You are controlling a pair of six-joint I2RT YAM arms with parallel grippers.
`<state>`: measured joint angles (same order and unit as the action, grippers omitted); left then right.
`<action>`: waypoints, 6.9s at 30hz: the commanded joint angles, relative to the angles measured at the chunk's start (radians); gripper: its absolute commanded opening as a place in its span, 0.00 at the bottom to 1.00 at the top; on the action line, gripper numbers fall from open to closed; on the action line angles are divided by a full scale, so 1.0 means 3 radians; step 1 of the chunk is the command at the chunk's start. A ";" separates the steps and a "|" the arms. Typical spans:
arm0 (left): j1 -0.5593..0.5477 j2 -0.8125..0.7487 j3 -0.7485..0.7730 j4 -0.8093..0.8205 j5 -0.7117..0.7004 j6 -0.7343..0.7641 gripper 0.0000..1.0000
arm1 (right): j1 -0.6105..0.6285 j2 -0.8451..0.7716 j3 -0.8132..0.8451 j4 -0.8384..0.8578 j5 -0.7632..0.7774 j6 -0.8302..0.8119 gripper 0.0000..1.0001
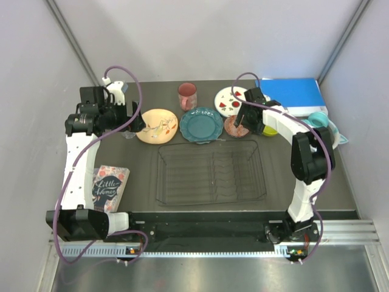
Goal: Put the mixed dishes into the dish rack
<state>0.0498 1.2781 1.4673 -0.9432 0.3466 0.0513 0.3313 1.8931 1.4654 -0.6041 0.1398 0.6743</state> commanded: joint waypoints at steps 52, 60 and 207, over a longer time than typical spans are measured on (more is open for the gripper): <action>-0.0002 -0.0287 -0.0299 0.0234 -0.0071 0.0013 0.99 | 0.0178 -0.0348 0.0642 -0.0041 0.1113 -0.0652 0.00; -0.0002 -0.0257 -0.0304 0.0214 -0.0066 0.0018 0.99 | 0.0761 -0.1078 0.0587 -0.0507 0.2196 -0.0969 0.00; -0.0007 -0.0211 -0.0612 0.0301 0.0103 0.0074 0.99 | 0.1901 -0.1263 0.0367 -0.2721 0.3401 0.0268 0.00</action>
<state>0.0498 1.2022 1.2545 -0.8890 0.3519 0.0555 0.8192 1.5505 1.6115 -1.1240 1.0424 0.6353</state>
